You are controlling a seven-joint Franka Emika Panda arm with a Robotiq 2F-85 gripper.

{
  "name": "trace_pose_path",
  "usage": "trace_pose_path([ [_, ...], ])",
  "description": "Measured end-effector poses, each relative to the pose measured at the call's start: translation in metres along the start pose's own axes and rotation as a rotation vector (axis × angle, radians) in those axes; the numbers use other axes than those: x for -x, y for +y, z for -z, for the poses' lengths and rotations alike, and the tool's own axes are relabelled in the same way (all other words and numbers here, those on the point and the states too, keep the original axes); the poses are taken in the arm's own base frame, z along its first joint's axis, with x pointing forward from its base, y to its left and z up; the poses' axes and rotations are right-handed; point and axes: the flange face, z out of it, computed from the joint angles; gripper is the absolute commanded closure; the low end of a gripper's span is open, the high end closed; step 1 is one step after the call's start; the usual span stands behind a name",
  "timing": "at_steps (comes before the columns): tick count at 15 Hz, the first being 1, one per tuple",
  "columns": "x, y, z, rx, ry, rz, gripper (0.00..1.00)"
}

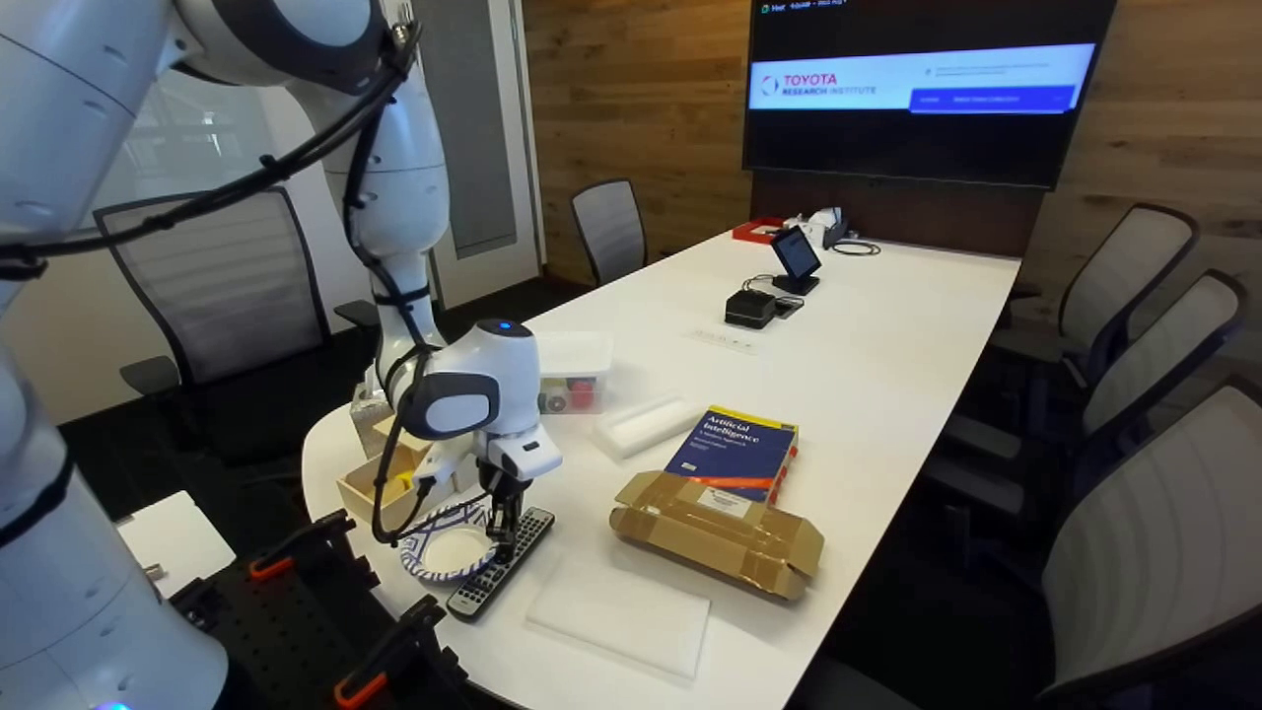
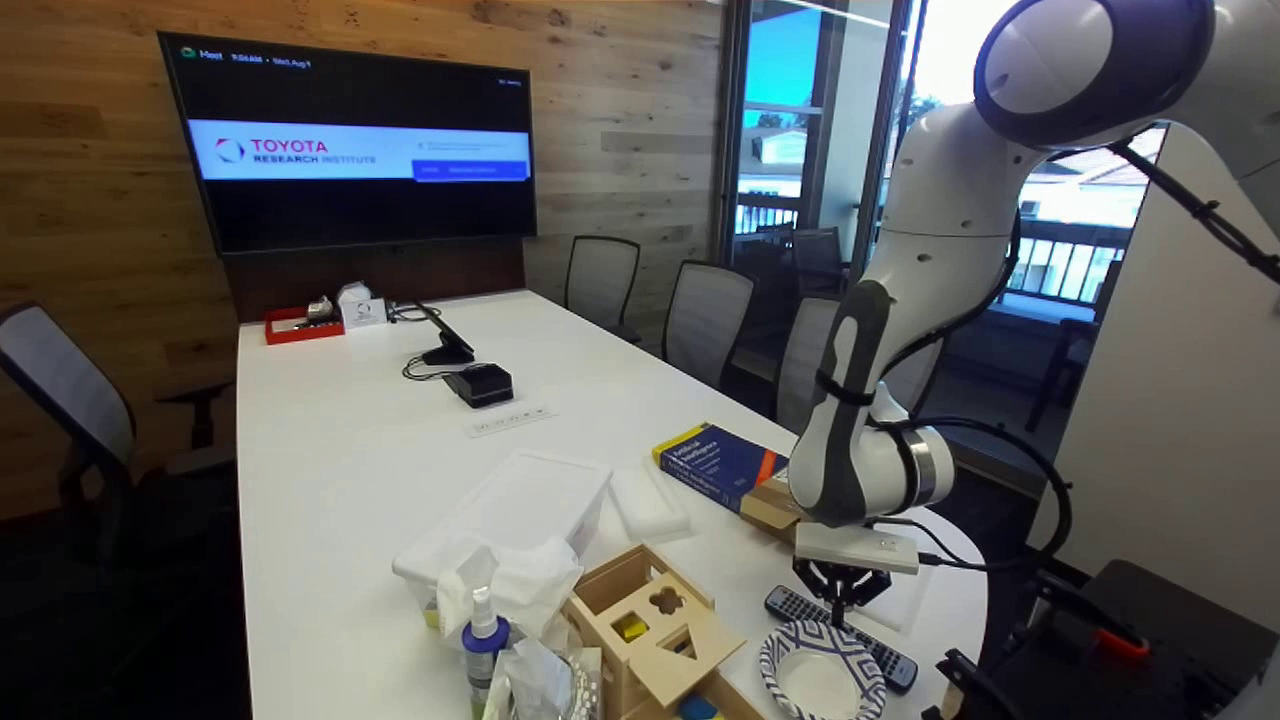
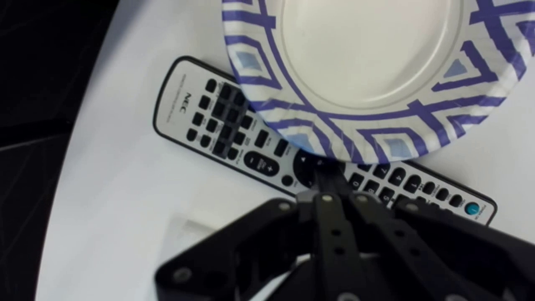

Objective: Press a button on the remote control.

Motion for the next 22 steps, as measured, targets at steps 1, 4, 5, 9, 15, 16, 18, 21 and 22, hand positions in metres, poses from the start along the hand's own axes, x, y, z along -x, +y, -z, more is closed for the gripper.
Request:
trace_pose_path([
  [1,0.0,0.001,0.005,-0.002,0.005,0.002,1.0],
  [4,-0.004,0.009,0.028,-0.011,0.04,0.008,1.0],
  [5,-0.007,0.012,0.039,-0.014,0.058,0.016,0.74],
  [9,-0.016,0.012,0.088,-0.061,0.127,0.141,0.51],
  [15,-0.027,0.001,0.159,-0.124,0.196,0.438,0.07],
  [16,-0.027,0.001,0.168,-0.124,0.195,0.483,0.01],
  [18,-0.028,0.001,0.185,-0.116,0.186,0.568,0.0],
  [21,-0.028,0.001,0.208,-0.097,0.163,0.663,0.0],
  [22,-0.028,0.001,0.215,-0.089,0.153,0.688,0.0],
])
